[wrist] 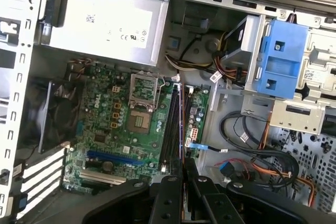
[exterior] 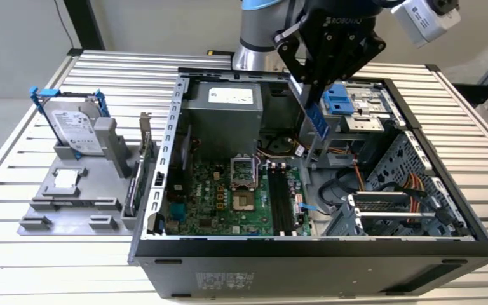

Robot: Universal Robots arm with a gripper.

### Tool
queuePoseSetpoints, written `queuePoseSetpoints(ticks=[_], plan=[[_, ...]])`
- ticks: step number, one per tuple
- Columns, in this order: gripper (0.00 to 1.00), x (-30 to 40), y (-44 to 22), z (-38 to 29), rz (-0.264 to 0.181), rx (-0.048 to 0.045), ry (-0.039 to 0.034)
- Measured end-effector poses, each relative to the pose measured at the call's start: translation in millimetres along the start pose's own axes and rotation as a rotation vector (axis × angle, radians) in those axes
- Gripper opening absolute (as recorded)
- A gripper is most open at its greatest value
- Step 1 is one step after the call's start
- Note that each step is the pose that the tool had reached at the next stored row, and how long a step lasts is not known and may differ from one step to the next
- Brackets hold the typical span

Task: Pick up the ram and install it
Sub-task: 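Insert the ram into the slot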

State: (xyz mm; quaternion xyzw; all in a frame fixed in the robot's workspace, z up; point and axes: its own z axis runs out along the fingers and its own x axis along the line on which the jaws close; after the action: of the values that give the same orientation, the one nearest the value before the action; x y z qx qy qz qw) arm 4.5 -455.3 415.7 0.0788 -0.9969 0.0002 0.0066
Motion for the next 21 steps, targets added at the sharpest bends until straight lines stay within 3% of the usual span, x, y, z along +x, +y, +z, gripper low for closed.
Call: queuePoseSetpoints(ticks=[9, 21], plan=[[0.00, -3.2, -0.5, 0.2, 0.037, -0.0005, 0.0000], [0.00, -3.3, -0.5, 0.2, 0.039, -0.0006, 0.0000]])
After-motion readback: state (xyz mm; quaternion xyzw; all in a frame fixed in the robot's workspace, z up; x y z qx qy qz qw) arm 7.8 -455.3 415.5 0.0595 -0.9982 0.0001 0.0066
